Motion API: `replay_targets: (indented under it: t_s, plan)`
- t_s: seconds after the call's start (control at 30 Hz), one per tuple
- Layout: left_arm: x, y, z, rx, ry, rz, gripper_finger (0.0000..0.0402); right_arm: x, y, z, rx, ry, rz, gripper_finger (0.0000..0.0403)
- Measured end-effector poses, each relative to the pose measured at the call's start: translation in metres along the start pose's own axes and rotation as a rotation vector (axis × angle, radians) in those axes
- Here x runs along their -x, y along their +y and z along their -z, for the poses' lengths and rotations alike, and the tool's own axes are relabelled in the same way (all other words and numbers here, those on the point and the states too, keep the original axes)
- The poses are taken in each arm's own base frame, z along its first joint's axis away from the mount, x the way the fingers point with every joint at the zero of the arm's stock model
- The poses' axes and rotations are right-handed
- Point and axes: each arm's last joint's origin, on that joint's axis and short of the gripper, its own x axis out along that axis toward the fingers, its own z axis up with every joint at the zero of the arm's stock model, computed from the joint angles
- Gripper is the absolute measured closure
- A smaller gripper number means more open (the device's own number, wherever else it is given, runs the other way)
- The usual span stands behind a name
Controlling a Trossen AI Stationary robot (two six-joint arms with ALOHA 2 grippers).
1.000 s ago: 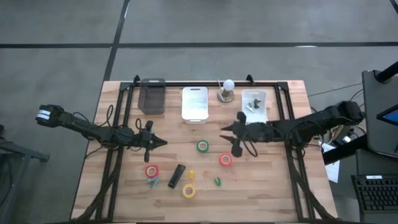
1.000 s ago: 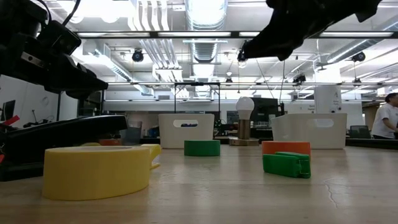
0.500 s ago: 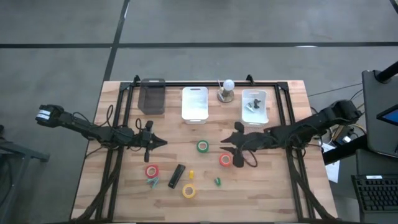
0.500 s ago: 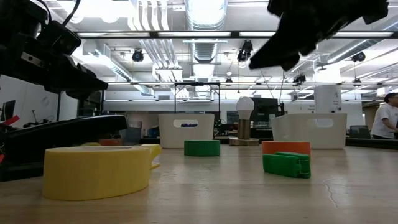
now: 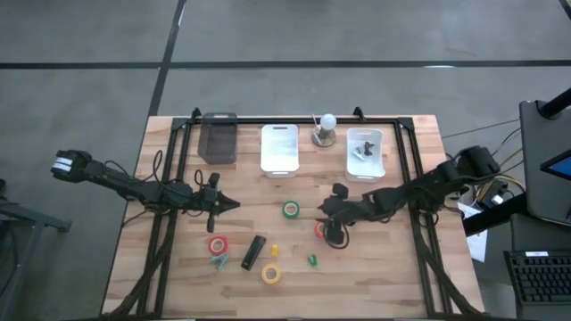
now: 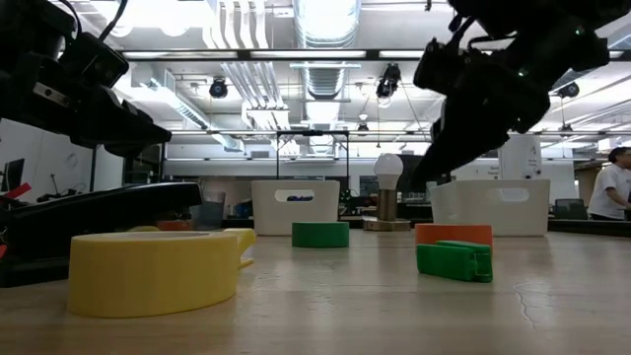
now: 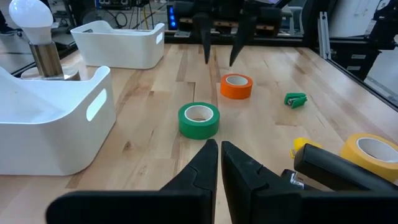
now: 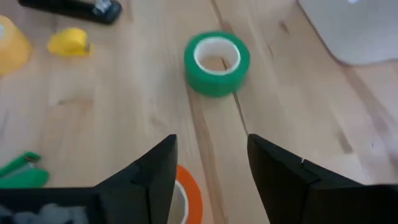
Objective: Pick and place Stapler, Stapler remover, tape
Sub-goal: Put the top orange tape into the left white bin
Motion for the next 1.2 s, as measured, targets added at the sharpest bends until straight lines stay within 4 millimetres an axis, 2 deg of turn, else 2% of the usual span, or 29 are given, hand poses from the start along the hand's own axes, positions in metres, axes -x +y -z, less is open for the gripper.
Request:
replay_targets:
  t_s: [0.3,0.8,1.2]
  plan:
    - [0.0,0.0,0.0,0.0,0.001,0.0,0.0378,0.0,0.001,0.009,-0.001,0.094,-0.018,0.0213]
    - [0.0,0.0,0.0,0.0,0.0,0.0,0.0378,-0.015,0.005,0.024,-0.019,0.178,-0.023,0.0233]
    - [0.0,0.0,0.0,0.0,0.0,0.0,0.0378,-0.016,0.005,0.024,-0.025,0.182,-0.023,0.0268]
